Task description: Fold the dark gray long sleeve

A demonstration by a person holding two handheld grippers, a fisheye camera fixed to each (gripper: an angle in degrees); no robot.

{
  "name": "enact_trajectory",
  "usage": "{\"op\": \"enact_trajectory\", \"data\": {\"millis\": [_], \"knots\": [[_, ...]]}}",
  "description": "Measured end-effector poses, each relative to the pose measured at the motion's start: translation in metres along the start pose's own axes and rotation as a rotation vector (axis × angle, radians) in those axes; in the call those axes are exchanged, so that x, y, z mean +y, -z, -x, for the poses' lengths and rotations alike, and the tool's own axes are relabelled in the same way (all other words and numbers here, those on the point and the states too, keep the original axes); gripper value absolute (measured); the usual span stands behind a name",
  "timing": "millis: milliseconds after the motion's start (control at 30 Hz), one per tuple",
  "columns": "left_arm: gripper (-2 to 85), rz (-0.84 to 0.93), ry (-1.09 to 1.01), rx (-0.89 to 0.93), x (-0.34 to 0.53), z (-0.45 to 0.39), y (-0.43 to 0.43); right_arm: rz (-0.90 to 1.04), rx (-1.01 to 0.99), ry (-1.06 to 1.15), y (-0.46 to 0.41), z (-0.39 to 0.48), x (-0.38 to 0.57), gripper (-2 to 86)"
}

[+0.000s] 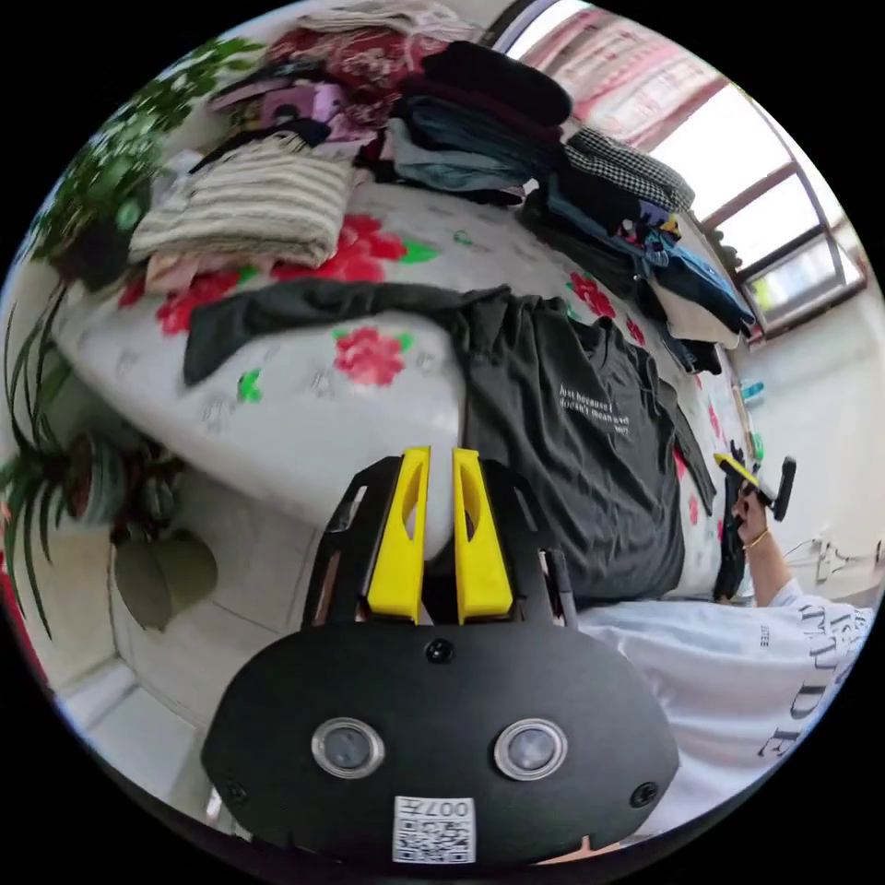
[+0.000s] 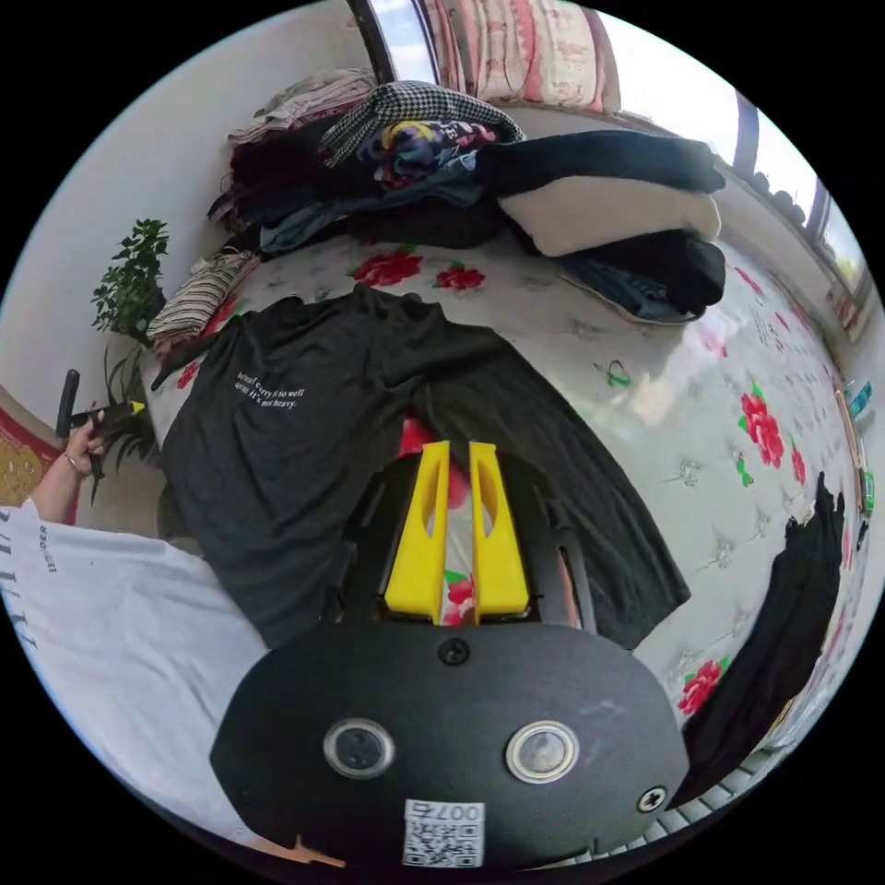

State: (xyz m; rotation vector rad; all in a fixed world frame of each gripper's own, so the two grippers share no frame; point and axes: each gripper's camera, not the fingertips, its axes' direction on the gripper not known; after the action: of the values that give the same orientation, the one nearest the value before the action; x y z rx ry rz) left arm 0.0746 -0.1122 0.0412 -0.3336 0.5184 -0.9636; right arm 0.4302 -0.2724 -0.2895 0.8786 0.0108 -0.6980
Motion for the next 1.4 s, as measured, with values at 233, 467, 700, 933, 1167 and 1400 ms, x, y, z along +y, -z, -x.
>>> {"op": "enact_trajectory", "data": {"millis": [233, 467, 700, 933, 1167, 1400], "knots": [[6.3, -0.008, -0.131, -0.171, -0.133, -0.036, -0.107, 0.254, 0.144, -0.107, -0.111, -0.012, -0.086, 1.0], [0.1, 0.078, -0.087, -0.469, -0.143, -0.012, -0.176, 0.284, 0.449, -0.174, -0.12, -0.053, -0.048, -0.2], [4.0, 0.049, 0.105, -0.318, -0.125, 0.049, -0.152, 0.341, 0.354, -0.379, -0.102, -0.104, -0.026, -0.3], [3.5, -0.18, -0.085, -0.242, -0.104, -0.044, -0.09, -0.028, 0.308, -0.217, -0.042, -0.003, -0.057, -0.3], [3.2, 0.05, -0.411, 0.136, -0.149, -0.171, -0.215, -0.004, -0.016, 0.125, -0.147, 0.106, -0.147, -0.2], [-0.8, 0.071, -0.359, -0.001, -0.178, -0.182, -0.262, 0.08, -0.02, 0.09, -0.222, 0.099, -0.172, -0.3]]}}
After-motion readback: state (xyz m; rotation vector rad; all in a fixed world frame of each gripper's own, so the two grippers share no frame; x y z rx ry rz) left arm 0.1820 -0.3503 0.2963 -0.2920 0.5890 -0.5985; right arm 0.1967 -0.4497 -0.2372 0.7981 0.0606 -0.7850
